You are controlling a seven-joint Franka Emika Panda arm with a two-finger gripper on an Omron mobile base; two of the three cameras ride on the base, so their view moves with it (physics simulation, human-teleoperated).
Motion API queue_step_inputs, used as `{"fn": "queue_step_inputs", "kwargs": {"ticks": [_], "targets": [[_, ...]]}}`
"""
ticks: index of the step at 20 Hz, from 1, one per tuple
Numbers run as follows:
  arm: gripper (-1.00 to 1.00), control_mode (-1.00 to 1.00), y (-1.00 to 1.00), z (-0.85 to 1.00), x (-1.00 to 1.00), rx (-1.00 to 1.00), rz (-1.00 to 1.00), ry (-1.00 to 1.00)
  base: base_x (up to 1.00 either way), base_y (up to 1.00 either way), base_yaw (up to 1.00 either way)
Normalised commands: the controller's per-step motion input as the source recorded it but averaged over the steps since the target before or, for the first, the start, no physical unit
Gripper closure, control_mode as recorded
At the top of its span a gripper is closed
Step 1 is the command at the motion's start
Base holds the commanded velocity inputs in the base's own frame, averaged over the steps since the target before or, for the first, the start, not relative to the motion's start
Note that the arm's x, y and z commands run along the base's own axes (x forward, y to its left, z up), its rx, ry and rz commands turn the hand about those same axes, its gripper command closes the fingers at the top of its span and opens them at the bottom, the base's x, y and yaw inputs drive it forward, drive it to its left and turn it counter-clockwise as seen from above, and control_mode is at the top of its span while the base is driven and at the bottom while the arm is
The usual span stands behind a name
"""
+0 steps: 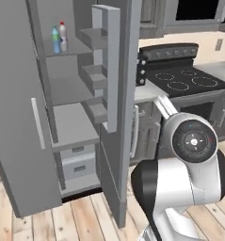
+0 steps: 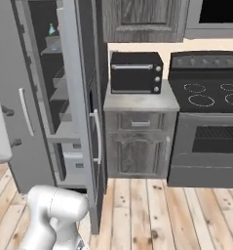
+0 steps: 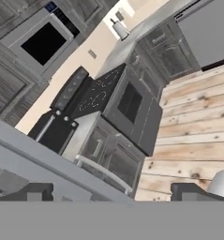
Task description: Take the bottled waters from the counter and place them in the freezer to freeze. Close the freezer door after placing the bottles.
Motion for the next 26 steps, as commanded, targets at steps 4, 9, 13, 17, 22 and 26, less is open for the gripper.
{"fn": "queue_step_inputs", "kwargs": {"ticks": [4, 9, 13, 17, 22, 26], "targets": [[-1.00, 1.00, 0.00, 0.00, 0.00, 0.00, 0.00, 0.00, 0.02, 0.05, 0.43], [-1.00, 1.00, 0.00, 0.00, 0.00, 0.00, 0.00, 0.00, 0.03, 0.00, 0.28], [-1.00, 1.00, 0.00, 0.00, 0.00, 0.00, 0.00, 0.00, 0.00, 0.00, 0.00], [-1.00, 1.00, 0.00, 0.00, 0.00, 0.00, 0.00, 0.00, 0.20, -0.01, 0.00], [-1.00, 1.00, 0.00, 0.00, 0.00, 0.00, 0.00, 0.00, 0.48, -0.06, 0.00], [-1.00, 1.00, 0.00, 0.00, 0.00, 0.00, 0.00, 0.00, 0.54, -0.01, 0.00]]}}
